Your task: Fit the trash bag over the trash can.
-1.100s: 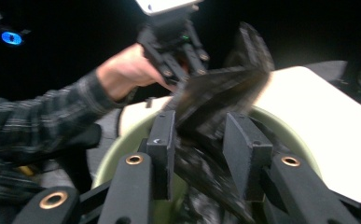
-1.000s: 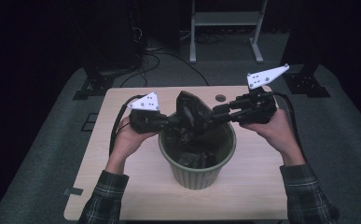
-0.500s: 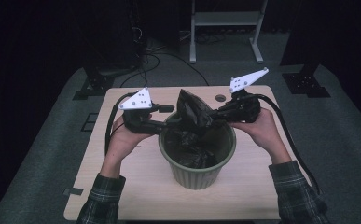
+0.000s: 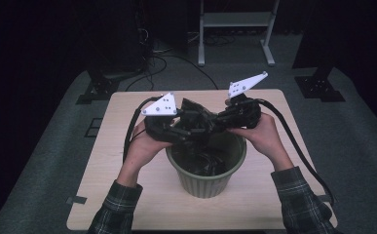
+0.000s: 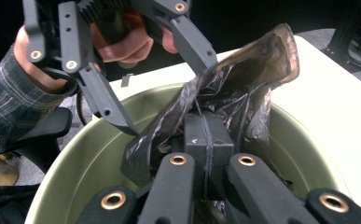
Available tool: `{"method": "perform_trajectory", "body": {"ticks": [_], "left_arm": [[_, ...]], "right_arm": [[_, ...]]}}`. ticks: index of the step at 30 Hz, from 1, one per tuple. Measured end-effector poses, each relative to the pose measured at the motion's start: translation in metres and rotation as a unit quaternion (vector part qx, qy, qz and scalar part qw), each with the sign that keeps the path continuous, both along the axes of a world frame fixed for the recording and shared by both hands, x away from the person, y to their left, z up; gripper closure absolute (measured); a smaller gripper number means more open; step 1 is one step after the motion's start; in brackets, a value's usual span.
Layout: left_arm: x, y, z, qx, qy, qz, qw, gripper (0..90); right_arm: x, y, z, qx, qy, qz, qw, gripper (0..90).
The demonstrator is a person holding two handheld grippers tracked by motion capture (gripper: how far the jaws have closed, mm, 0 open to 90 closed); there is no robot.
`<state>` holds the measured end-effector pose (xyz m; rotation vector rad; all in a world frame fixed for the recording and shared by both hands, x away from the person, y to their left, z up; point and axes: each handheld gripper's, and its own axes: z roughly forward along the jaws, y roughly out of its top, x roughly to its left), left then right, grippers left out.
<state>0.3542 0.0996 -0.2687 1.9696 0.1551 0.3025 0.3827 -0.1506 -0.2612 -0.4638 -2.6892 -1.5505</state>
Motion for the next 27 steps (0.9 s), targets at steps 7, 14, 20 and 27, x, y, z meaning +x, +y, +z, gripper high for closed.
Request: {"method": "perform_trajectory", "body": {"ticks": [7, 14, 20, 27], "left_arm": [[0.0, 0.0, 0.0, 0.004, -0.002, -0.005, 1.0, 68.1], [-0.001, 0.006, 0.0, 0.009, -0.004, -0.01, 0.9999, 89.6], [-0.002, 0.018, -0.004, 0.012, -0.002, -0.007, 0.9999, 89.6], [-0.002, 0.038, -0.008, 0.018, 0.003, 0.011, 0.9998, 89.6]], "right_arm": [[-0.001, 0.001, 0.0, -0.001, 0.001, 0.004, 1.0, 90.0], [-0.002, -0.003, 0.001, -0.004, -0.002, -0.002, 1.0, 90.0], [0.0, -0.02, 0.002, -0.005, -0.005, -0.023, 0.9997, 90.0], [0.001, -0.043, 0.001, -0.003, -0.004, -0.05, 0.9987, 90.0]]}}
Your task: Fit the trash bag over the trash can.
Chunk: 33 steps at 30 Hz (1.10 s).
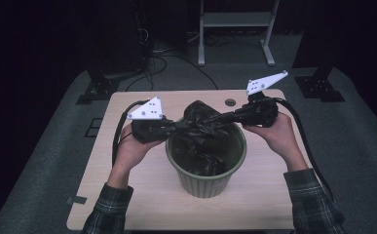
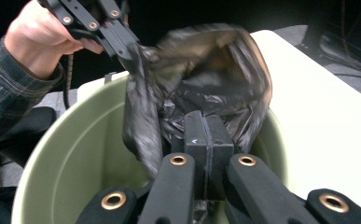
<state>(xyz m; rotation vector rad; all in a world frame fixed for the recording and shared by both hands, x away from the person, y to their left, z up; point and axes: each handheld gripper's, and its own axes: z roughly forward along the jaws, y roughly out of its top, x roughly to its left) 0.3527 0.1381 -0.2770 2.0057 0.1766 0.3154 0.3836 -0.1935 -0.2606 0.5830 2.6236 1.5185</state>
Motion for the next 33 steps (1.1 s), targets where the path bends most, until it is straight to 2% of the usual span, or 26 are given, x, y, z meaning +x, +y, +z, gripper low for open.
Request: {"method": "perform_trajectory", "body": {"ticks": [8, 10, 12, 14, 15, 16, 17, 18, 19, 20, 21, 24, 25, 31, 33], "left_arm": [[0.003, 0.022, 0.001, -0.012, 0.006, 0.022, 0.9997, 89.6], [0.005, 0.032, 0.001, -0.013, 0.008, 0.033, 0.9993, 89.7], [0.006, 0.034, 0.0, -0.017, 0.012, 0.034, 0.9992, 89.6], [0.007, 0.037, -0.001, -0.013, 0.013, 0.036, 0.9992, 89.6], [0.007, 0.04, -0.002, 0.001, 0.011, 0.049, 0.9987, 89.7], [0.007, 0.04, -0.002, 0.001, 0.011, 0.049, 0.9987, 89.7], [0.008, 0.045, -0.004, -0.003, 0.016, 0.055, 0.9983, 89.6], [0.008, 0.045, -0.004, -0.003, 0.016, 0.055, 0.9983, 89.6], [0.008, 0.048, -0.004, -0.009, 0.017, 0.058, 0.9981, 89.3], [0.008, 0.051, -0.004, -0.013, 0.015, 0.062, 0.9979, 89.3], [0.008, 0.051, -0.002, -0.022, 0.016, 0.062, 0.9977, 80.6], [0.009, 0.046, 0.002, -0.021, 0.01, 0.061, 0.9979, 72.5], [0.009, 0.038, 0.008, -0.023, 0.005, 0.055, 0.9982, 65.5], [0.01, 0.017, 0.02, -0.028, -0.001, 0.031, 0.9991, 55.4], [0.011, 0.001, 0.025, -0.029, -0.002, 0.018, 0.9994, 53.9]], "right_arm": [[0.001, -0.031, -0.001, -0.004, 0.002, -0.032, 0.9995, 90.0], [0.001, -0.043, -0.003, -0.007, 0.004, -0.048, 0.9988, 90.0], [0.001, -0.048, -0.003, -0.004, 0.006, -0.052, 0.9986, 90.0], [0.001, -0.055, -0.005, 0.0, 0.009, -0.056, 0.9984, 90.0], [0.001, -0.059, -0.006, -0.007, 0.01, -0.062, 0.998, 90.0], [0.001, -0.059, -0.006, -0.007, 0.01, -0.062, 0.998, 90.0], [0.001, -0.064, -0.007, -0.018, 0.01, -0.077, 0.9968, 90.0], [0.001, -0.064, -0.007, -0.018, 0.01, -0.077, 0.9968, 90.0], [0.001, -0.07, -0.008, -0.007, 0.012, -0.075, 0.9971, 90.0], [0.001, -0.07, -0.008, -0.007, 0.012, -0.075, 0.9971, 90.0], [-0.001, -0.07, -0.008, 0.0, 0.012, -0.065, 0.9978, 90.0], [-0.002, -0.066, -0.008, -0.002, 0.009, -0.057, 0.9983, 90.0], [-0.002, -0.059, -0.007, -0.007, 0.007, -0.05, 0.9987, 90.0], [-0.001, -0.042, -0.006, -0.01, 0.006, -0.03, 0.9995, 90.0], [-0.001, -0.036, -0.007, -0.01, 0.005, -0.023, 0.9997, 90.0]]}}
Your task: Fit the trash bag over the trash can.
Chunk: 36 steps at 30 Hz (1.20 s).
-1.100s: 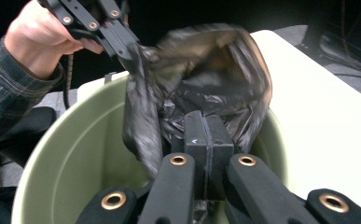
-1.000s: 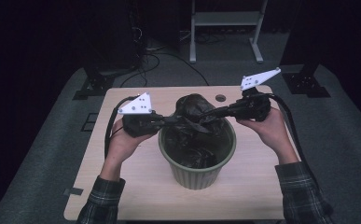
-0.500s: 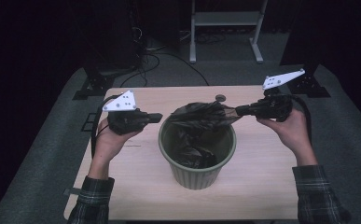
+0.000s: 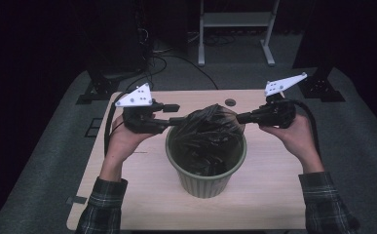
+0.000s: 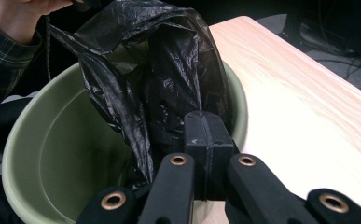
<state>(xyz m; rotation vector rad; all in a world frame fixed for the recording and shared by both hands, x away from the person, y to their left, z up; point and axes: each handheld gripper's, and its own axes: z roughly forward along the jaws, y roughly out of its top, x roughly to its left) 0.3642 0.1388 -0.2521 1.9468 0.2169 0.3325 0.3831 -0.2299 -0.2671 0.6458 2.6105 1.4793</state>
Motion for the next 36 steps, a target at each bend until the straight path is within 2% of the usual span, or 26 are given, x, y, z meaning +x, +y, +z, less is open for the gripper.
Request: {"method": "perform_trajectory", "body": {"ticks": [5, 10, 11, 12, 13, 15, 17, 18, 19, 20, 21, 28, 30, 33, 36], "left_arm": [[0.006, -0.017, 0.001, 0.002, 0.005, -0.011, 0.9999, 50.9], [0.012, -0.03, -0.007, 0.009, 0.025, -0.034, 0.9991, 53.9], [0.012, -0.032, -0.008, 0.013, 0.026, -0.039, 0.9988, 59.7], [0.011, -0.031, -0.01, 0.019, 0.026, -0.044, 0.9985, 74.7], [0.011, -0.031, -0.01, 0.019, 0.026, -0.044, 0.9985, 82.1], [0.011, -0.028, -0.013, 0.021, 0.031, -0.046, 0.9982, 89.6], [0.011, -0.022, -0.014, 0.019, 0.035, -0.036, 0.9985, 89.6], [0.011, -0.014, -0.017, 0.019, 0.037, -0.025, 0.9988, 89.6], [0.011, -0.014, -0.017, 0.019, 0.037, -0.025, 0.9988, 89.7], [0.011, -0.005, -0.019, 0.015, 0.041, -0.012, 0.999, 89.7], [0.011, -0.005, -0.019, 0.015, 0.041, -0.012, 0.999, 89.7], [0.004, 0.028, -0.028, 0.011, 0.042, 0.021, 0.9988, 89.7], [0.002, 0.031, -0.03, 0.01, 0.043, 0.022, 0.9988, 89.7], [-0.001, 0.037, -0.033, 0.013, 0.043, 0.029, 0.9986, 89.6], [-0.004, 0.044, -0.036, 0.013, 0.046, 0.033, 0.9983, 89.6]], "right_arm": [[0.0, 0.008, -0.002, -0.003, 0.0, 0.014, 0.9999, 90.0], [-0.001, 0.012, -0.002, -0.003, 0.0, 0.024, 0.9997, 90.0], [-0.002, 0.014, -0.002, -0.003, -0.001, 0.027, 0.9996, 90.0], [-0.002, 0.015, -0.002, -0.006, 0.0, 0.029, 0.9996, 90.0], [-0.002, 0.015, -0.002, -0.006, 0.0, 0.029, 0.9996, 90.0], [-0.003, 0.011, -0.002, -0.005, -0.001, 0.027, 0.9996, 90.0], [-0.004, 0.009, -0.002, -0.003, -0.001, 0.025, 0.9997, 90.0], [-0.006, 0.002, -0.002, -0.001, 0.0, 0.019, 0.9998, 90.0], [-0.006, 0.002, -0.002, -0.001, 0.0, 0.019, 0.9998, 90.0], [-0.007, -0.006, -0.002, -0.001, 0.001, 0.012, 0.9999, 90.0], [-0.007, -0.006, -0.002, -0.001, 0.001, 0.012, 0.9999, 90.0], [-0.017, -0.043, -0.009, 0.004, 0.011, -0.019, 0.9998, 90.0], [-0.019, -0.046, -0.011, 0.002, 0.014, -0.022, 0.9997, 90.0], [-0.025, -0.055, -0.018, -0.015, 0.025, -0.03, 0.9991, 90.0], [-0.027, -0.058, -0.02, -0.014, 0.028, -0.03, 0.9991, 89.9]]}}
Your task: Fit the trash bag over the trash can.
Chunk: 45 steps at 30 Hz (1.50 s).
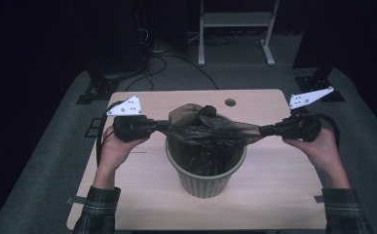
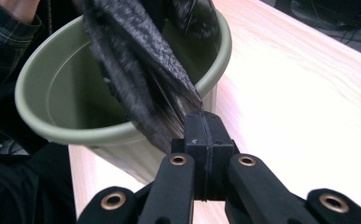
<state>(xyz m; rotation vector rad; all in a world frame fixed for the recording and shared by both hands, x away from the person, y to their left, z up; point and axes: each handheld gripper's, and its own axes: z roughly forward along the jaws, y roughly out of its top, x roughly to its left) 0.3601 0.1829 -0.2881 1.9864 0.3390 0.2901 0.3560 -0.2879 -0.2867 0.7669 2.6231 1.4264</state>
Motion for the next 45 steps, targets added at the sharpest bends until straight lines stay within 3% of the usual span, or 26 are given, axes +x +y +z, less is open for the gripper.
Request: {"method": "perform_trajectory", "body": {"ticks": [1, 2, 5, 8, 9, 13, 14, 17, 18, 19, 20, 27, 28, 29, 31, 32, 37, 38, 39, 45], "left_arm": [[0.0, 0.001, 0.0, -0.001, 0.0, -0.002, 1.0, 89.5], [-0.002, 0.0, 0.0, -0.003, -0.001, -0.006, 1.0, 89.3], [-0.003, -0.003, 0.0, -0.003, -0.004, -0.014, 0.9999, 89.1], [-0.003, -0.011, 0.0, 0.0, -0.005, -0.021, 0.9998, 88.7], [-0.003, -0.011, 0.0, 0.0, -0.005, -0.021, 0.9998, 88.6], [-0.004, -0.014, 0.0, -0.001, -0.004, -0.025, 0.9997, 88.6], [-0.005, -0.014, 0.0, -0.002, -0.004, -0.026, 0.9996, 88.6], [-0.005, -0.014, 0.0, -0.005, -0.005, -0.029, 0.9996, 88.6], [-0.006, -0.014, 0.001, -0.008, -0.005, -0.028, 0.9996, 88.7], [-0.006, -0.014, 0.001, -0.008, -0.005, -0.028, 0.9996, 88.6], [-0.006, -0.013, 0.001, -0.008, -0.005, -0.03, 0.9995, 88.6], [-0.006, -0.011, 0.002, -0.01, -0.008, -0.03, 0.9995, 88.7], [-0.006, -0.011, 0.002, -0.011, -0.008, -0.03, 0.9994, 88.7], [-0.006, -0.011, 0.002, -0.011, -0.008, -0.03, 0.9994, 88.7], [-0.007, -0.01, 0.002, -0.011, -0.007, -0.031, 0.9994, 89.1], [-0.007, -0.01, 0.002, -0.009, -0.008, -0.031, 0.9995, 89.5], [-0.007, -0.001, -0.001, -0.004, -0.003, -0.018, 0.9998, 89.7], [-0.006, 0.006, -0.004, -0.007, 0.002, -0.01, 0.9999, 89.7], [-0.006, 0.006, -0.004, -0.007, 0.002, -0.01, 0.9999, 89.7], [-0.007, 0.018, -0.009, -0.007, 0.005, 0.003, 1.0, 89.7]], "right_arm": [[-0.001, -0.001, 0.0, -0.001, -0.002, 0.0, 1.0, 88.9], [-0.001, -0.001, 0.003, 0.012, -0.004, -0.007, 0.9999, 69.3], [-0.002, 0.003, 0.011, 0.026, -0.015, -0.006, 0.9995, 64.8], [0.0, 0.025, 0.027, 0.029, -0.037, 0.008, 0.9989, 57.1], [0.0, 0.025, 0.027, 0.029, -0.037, 0.008, 0.9989, 57.1], [0.004, 0.055, 0.038, 0.032, -0.042, 0.041, 0.9978, 54.7], [0.006, 0.07, 0.04, 0.031, -0.044, 0.055, 0.997, 54.3], [0.008, 0.084, 0.04, 0.025, -0.041, 0.067, 0.9966, 54.3], [0.01, 0.097, 0.038, 0.017, -0.038, 0.077, 0.9961, 55.0], [0.01, 0.097, 0.038, 0.017, -0.038, 0.077, 0.9961, 55.0], [0.015, 0.107, 0.033, 0.0, -0.036, 0.076, 0.9964, 55.1], [0.03, 0.124, 0.015, -0.022, -0.008, 0.089, 0.9958, 46.6], [0.032, 0.129, 0.012, -0.029, -0.003, 0.091, 0.9954, 54.6], [0.032, 0.129, 0.012, -0.029, -0.003, 0.091, 0.9954, 54.6], [0.032, 0.132, 0.009, -0.036, -0.012, 0.093, 0.995, 83.2], [0.032, 0.131, 0.008, -0.038, -0.016, 0.091, 0.995, 89.1], [0.03, 0.12, 0.012, -0.028, -0.031, 0.077, 0.9961, 89.5], [0.029, 0.104, 0.016, -0.018, -0.042, 0.059, 0.9972, 89.7], [0.029, 0.104, 0.016, -0.018, -0.042, 0.059, 0.9972, 89.7], [0.028, 0.052, 0.019, 0.005, -0.068, -0.001, 0.9977, 90.0]]}}
